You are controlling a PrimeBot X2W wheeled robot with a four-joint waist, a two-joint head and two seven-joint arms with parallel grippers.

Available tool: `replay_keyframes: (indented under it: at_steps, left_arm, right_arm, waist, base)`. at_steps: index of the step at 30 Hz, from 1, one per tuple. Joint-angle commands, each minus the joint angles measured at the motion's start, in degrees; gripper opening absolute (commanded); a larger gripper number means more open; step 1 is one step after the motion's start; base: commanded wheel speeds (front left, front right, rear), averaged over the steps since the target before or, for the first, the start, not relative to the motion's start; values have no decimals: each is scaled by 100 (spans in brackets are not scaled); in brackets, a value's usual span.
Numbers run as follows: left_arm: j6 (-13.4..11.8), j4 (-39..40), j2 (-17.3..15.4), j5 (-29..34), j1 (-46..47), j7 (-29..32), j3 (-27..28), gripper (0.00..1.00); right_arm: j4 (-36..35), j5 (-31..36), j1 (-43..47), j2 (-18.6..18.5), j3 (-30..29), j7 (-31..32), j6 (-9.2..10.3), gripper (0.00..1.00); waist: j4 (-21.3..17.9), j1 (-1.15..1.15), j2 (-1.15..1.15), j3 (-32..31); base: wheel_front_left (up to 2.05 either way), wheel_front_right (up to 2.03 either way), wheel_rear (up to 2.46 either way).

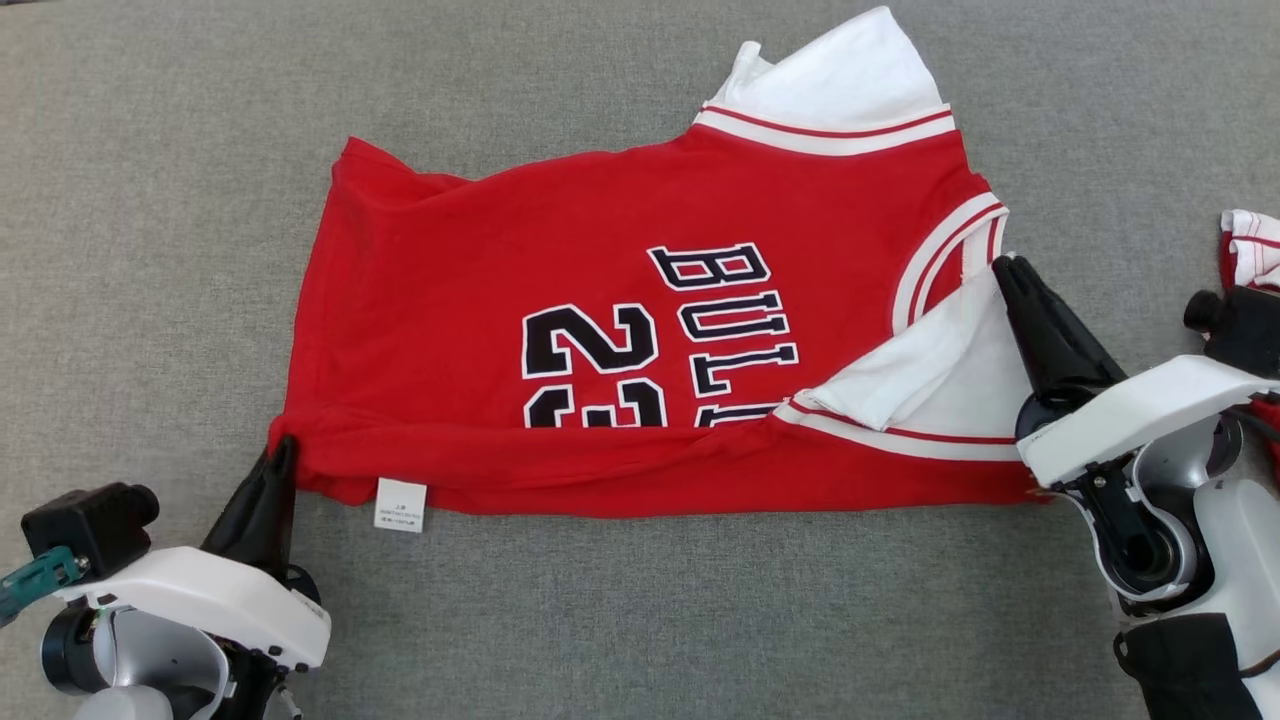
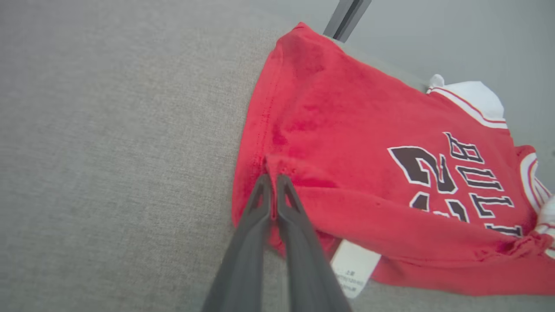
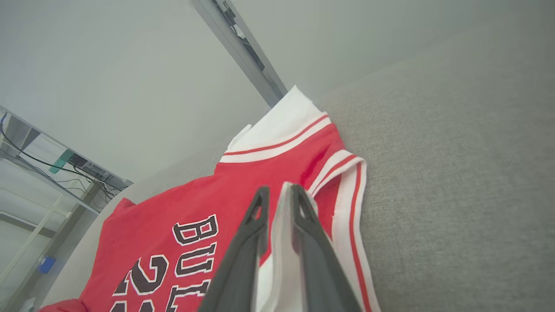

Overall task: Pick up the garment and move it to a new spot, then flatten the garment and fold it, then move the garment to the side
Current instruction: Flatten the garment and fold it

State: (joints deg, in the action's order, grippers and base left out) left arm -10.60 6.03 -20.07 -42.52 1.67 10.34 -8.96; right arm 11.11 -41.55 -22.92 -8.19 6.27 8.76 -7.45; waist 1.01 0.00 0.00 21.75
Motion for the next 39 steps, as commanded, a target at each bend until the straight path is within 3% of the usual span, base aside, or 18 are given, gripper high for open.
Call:
replay_keyframes:
  at_steps: [1, 7, 15, 24, 31, 39]
  left_arm:
    - [22, -36, 50, -8, 97, -143, 50, 100]
    - [-40, -54, 359, 266, 231, -1203, 257, 100]
    - [-190, 92, 345, 1181, 444, -2277, 176, 100]
    - [-101, 39, 376, 2034, 279, -2525, -101, 100]
    - [-111, -230, 434, 2302, -147, -2544, -139, 100]
    - [99, -346, 570, 2314, -258, -2544, 21, 100]
  right_arm:
    - [60, -99, -41, -58, 8, -133, -8, 100]
    - [90, -152, 142, -159, -167, -1109, -8, 100]
    - [-494, 811, 556, -308, -449, -2167, -8, 100]
    - [-1396, 2366, 1469, -49, -610, -2358, -7, 100]
    - [-1512, 2784, 2115, 161, -704, -2258, -7, 100]
    - [-1522, 2943, 2466, 298, -857, -2167, -7, 100]
  waist:
    - [14, 0, 0, -27]
    - [55, 0, 0, -217]
    - [69, 0, 0, -456]
    - [39, 0, 0, -868]
    - [-27, 0, 0, -1197]
    - [2, 0, 0, -1402]
  base:
    - [0, 0, 0]
    - [0, 0, 0]
    - [0, 0, 0]
    - [0, 0, 0]
    - [0, 0, 0]
    - [0, 0, 0]
